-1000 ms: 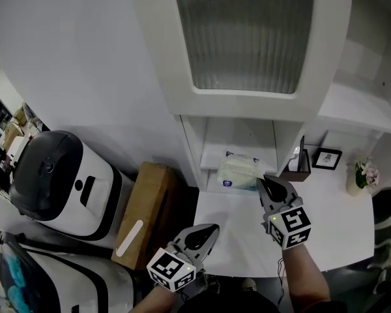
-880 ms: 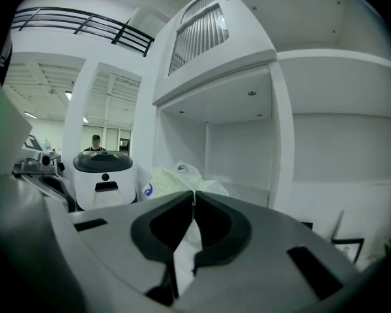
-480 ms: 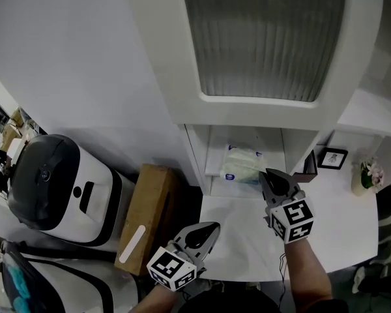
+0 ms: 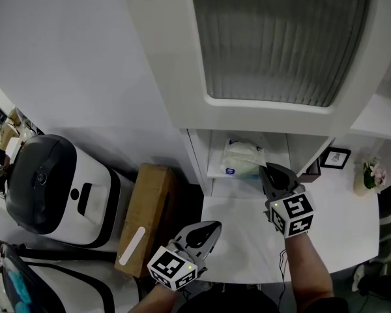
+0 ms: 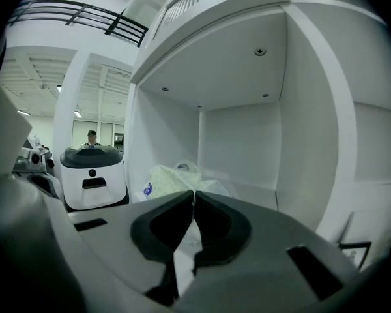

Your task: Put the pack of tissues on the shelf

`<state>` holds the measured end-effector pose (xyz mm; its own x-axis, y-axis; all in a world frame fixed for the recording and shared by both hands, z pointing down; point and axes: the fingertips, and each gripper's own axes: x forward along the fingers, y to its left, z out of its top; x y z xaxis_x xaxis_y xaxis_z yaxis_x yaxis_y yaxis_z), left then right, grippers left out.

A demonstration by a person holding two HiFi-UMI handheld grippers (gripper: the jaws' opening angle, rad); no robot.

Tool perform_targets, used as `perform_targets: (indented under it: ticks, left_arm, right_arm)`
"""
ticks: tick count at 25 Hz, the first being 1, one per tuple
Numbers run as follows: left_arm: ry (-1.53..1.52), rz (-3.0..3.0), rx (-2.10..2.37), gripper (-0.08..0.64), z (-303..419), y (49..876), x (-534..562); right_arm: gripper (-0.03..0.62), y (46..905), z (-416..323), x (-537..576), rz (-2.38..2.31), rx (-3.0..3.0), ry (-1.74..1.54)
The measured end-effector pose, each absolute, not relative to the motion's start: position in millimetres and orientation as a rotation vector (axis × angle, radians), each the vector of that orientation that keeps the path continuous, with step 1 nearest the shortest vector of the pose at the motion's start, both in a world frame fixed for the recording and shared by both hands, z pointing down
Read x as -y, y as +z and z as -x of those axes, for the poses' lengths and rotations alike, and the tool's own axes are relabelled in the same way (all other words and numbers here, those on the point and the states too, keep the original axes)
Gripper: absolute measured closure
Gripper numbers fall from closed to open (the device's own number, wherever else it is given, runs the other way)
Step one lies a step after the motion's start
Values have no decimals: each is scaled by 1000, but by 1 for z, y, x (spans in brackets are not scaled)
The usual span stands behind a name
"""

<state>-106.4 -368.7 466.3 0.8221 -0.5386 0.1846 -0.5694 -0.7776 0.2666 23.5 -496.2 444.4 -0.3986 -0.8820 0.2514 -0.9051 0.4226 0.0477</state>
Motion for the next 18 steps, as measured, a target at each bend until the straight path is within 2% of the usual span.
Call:
perform_targets:
  ticks: [18]
  left_arm:
    - [140,-2667,857,555,115,473,370]
  right_arm:
    - [584,451,-18,513,-1571,2402,141]
